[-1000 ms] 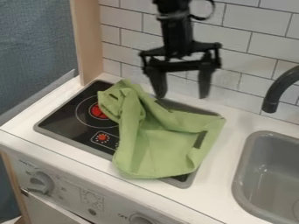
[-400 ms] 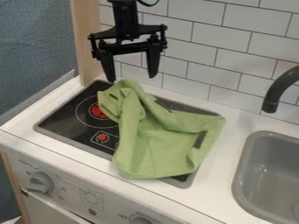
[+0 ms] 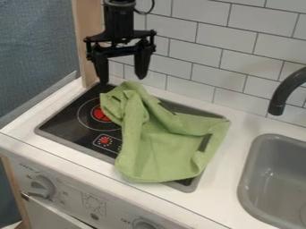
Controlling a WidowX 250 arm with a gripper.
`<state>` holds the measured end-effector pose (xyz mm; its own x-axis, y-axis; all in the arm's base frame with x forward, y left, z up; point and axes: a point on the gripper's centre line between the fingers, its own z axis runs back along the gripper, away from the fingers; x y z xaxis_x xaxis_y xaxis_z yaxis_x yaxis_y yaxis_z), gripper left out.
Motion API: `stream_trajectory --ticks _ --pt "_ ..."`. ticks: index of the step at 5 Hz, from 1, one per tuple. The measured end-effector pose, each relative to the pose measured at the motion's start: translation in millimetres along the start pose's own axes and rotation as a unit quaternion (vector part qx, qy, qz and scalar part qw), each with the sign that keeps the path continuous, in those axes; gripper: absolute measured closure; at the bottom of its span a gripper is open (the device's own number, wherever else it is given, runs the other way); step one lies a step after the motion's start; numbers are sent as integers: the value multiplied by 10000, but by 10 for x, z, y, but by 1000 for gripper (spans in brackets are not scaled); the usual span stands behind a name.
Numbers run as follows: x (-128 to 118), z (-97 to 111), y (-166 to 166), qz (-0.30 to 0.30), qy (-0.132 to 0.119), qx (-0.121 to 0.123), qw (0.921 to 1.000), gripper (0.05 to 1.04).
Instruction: Unfold the cloth from top left to the bottom left
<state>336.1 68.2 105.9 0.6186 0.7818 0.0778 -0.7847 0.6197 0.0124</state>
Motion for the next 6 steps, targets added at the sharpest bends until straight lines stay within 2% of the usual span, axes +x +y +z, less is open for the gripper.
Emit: stream_trajectory --ticks 1,3,4,6 --pt "141 -121 -69 483 -18 228 9986 85" --pt "230 -347 -71 1098 -17 559 9924 85" --pt "289 -480 -56 1224 22 898 9884 85" --pt "327 -736 -133 1262 250 1094 9856 85"
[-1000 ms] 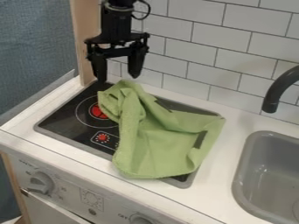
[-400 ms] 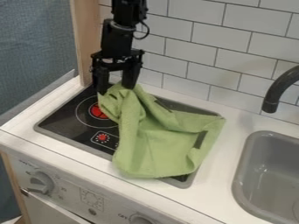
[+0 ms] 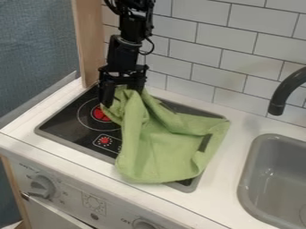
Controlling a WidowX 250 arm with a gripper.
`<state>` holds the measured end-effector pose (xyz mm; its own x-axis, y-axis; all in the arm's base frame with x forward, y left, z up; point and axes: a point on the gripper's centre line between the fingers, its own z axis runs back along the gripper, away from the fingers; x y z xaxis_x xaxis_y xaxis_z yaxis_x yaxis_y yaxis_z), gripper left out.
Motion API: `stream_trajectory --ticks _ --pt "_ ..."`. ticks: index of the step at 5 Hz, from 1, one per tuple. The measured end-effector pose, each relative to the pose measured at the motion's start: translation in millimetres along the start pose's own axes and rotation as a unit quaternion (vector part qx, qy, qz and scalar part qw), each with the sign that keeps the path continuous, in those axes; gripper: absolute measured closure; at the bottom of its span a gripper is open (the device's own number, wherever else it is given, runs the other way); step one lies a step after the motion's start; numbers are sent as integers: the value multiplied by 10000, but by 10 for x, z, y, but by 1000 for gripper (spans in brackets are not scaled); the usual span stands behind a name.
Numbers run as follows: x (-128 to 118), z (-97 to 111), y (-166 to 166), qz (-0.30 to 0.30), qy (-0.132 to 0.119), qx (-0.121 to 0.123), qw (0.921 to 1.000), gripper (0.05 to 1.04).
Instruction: Unfold the cloth from top left to the bottom left
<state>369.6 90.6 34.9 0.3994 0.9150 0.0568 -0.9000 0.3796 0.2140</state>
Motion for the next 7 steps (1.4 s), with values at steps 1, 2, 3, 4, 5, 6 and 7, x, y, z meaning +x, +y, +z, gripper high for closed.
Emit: stream_trajectory --ticks 1,2,3,4,5,6,7 --pt "1 -48 -39 -40 48 7 10000 85" --pt "0 -87 -71 -133 92 7 9999 153" --pt "11 -90 -91 -203 53 -60 9998 456" --pt "3 -112 -96 -197 56 -88 9998 726" --pt "-14 -127 -96 -191 88 -108 9997 904" --pt "-43 -118 -88 -233 140 -150 9995 999" --pt "-10 25 16 -383 258 -395 9982 1017"
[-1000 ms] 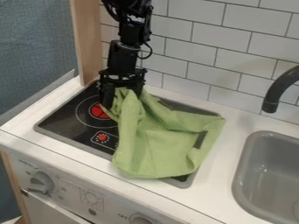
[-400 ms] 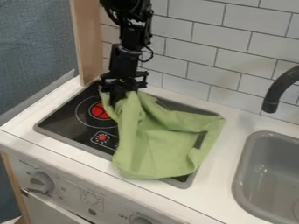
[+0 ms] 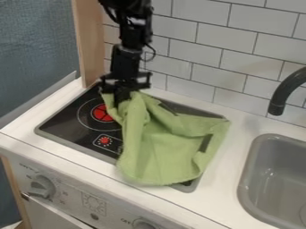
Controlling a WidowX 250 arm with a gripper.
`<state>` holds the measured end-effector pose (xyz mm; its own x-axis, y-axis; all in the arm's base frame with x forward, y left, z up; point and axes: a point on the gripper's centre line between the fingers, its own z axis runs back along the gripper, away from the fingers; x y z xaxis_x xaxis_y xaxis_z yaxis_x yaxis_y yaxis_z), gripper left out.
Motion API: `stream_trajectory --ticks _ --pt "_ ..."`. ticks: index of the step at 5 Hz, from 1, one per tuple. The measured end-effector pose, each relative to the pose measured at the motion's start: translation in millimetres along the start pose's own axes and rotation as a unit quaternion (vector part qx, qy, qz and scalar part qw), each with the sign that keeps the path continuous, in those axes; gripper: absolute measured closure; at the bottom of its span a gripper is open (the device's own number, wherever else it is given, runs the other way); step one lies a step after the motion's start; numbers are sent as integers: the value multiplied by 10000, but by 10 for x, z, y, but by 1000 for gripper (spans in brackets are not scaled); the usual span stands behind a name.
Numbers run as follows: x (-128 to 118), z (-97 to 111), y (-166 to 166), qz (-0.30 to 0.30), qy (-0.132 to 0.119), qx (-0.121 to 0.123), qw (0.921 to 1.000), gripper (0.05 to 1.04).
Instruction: Unfold the cloth from top left to the bottom left
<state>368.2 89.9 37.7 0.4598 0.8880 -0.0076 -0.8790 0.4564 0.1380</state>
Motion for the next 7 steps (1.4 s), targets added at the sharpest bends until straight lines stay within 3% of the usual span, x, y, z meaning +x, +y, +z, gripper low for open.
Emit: stream_trajectory --ticks 2,3,4,5,7 --pt "121 364 151 -993 224 -541 9933 1019" --pt "236 493 231 -1637 441 -893 9815 1019" --pt "256 610 244 -2434 501 -1118 9622 1019" --pt "306 554 363 -2842 564 -1134 9504 1019" --pt "363 77 851 -2935 942 -1022 9458 1019"
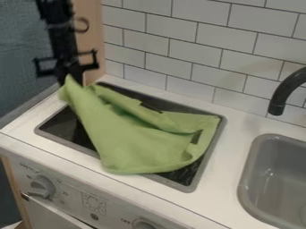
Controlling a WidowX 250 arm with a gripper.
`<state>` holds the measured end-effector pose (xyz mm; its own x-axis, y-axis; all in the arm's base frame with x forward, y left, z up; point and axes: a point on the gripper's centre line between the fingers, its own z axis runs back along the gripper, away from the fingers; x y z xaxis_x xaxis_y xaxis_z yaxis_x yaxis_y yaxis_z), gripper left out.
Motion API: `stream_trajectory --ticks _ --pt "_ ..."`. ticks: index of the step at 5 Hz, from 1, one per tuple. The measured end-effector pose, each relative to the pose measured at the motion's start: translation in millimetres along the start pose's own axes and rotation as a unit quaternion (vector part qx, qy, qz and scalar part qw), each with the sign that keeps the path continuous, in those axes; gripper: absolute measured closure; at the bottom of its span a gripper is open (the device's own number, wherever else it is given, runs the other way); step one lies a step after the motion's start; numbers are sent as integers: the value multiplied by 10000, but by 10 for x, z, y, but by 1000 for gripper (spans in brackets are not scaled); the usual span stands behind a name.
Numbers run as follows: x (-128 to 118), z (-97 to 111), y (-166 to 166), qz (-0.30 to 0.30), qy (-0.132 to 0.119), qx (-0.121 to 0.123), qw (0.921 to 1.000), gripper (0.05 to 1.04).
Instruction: Unfold the cloth from top left to the bottom left
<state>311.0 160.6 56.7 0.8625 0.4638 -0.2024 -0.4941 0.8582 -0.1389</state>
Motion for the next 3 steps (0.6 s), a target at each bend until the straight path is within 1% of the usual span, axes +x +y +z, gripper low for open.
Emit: stream_trajectory --ticks 1,2,3 --pt "20 -2 67 8 -82 -12 10000 994" --pt "17 -2 74 34 -72 10 10000 822" --pt "17 -3 62 77 -73 -11 9999 536"
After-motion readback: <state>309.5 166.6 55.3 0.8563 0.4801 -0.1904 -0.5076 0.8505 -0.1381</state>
